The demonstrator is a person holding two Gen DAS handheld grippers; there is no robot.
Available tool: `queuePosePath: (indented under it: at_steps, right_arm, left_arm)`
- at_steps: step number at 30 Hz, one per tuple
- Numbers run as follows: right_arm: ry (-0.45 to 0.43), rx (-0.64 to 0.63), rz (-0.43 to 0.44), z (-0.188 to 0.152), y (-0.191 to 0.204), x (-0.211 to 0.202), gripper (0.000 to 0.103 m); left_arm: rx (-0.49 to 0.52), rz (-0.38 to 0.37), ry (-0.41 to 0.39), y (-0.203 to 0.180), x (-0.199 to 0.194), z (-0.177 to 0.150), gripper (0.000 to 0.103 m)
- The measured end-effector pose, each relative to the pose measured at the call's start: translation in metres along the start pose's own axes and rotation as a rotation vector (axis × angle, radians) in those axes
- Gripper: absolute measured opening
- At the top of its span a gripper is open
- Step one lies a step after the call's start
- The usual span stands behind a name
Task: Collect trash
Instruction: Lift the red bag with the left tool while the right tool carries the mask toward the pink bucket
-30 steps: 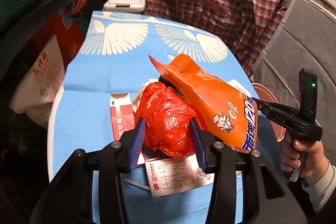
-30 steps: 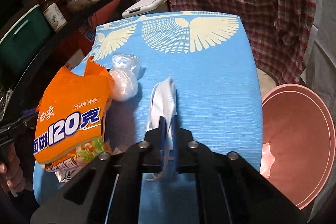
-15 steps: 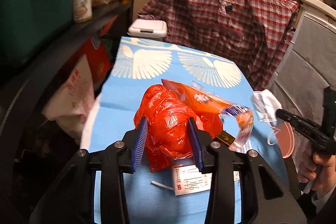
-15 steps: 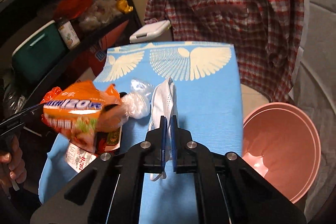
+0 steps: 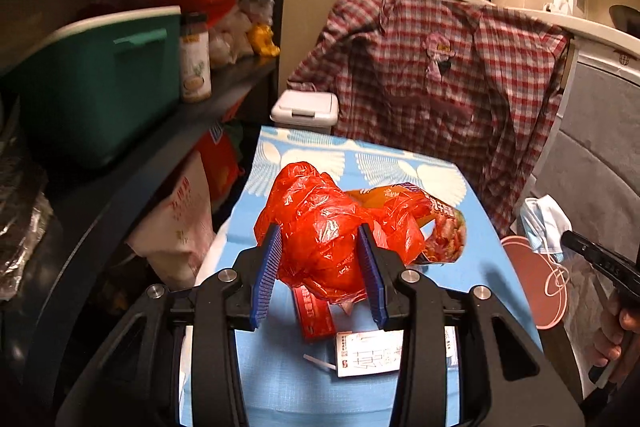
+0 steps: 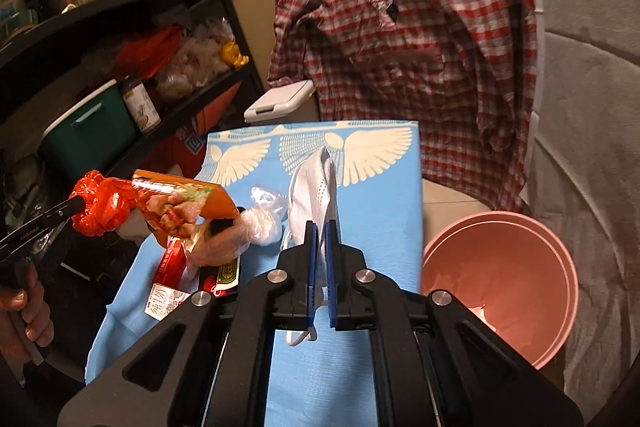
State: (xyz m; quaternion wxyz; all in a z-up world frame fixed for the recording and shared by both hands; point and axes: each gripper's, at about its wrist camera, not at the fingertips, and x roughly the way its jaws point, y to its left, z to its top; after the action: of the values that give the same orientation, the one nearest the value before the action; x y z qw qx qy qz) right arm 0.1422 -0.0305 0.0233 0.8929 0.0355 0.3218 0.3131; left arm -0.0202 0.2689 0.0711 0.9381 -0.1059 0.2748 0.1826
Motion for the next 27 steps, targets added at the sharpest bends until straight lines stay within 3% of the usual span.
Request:
queuePosePath:
  at_steps: [10, 27]
  right_arm:
    - [-0.054, 0.000, -0.045, 0.002, -0.012, -0.027, 0.005]
    - [-0.092, 0.052, -0.124, 0.005, -0.051, -0.049, 0.005]
  left_arm:
    - [0.021, -0.013, -0.076, -0.020, -0.018, 0.005, 0.038]
    - [0.073, -0.122, -0.043, -0.086, -0.003, 0.001, 0.038]
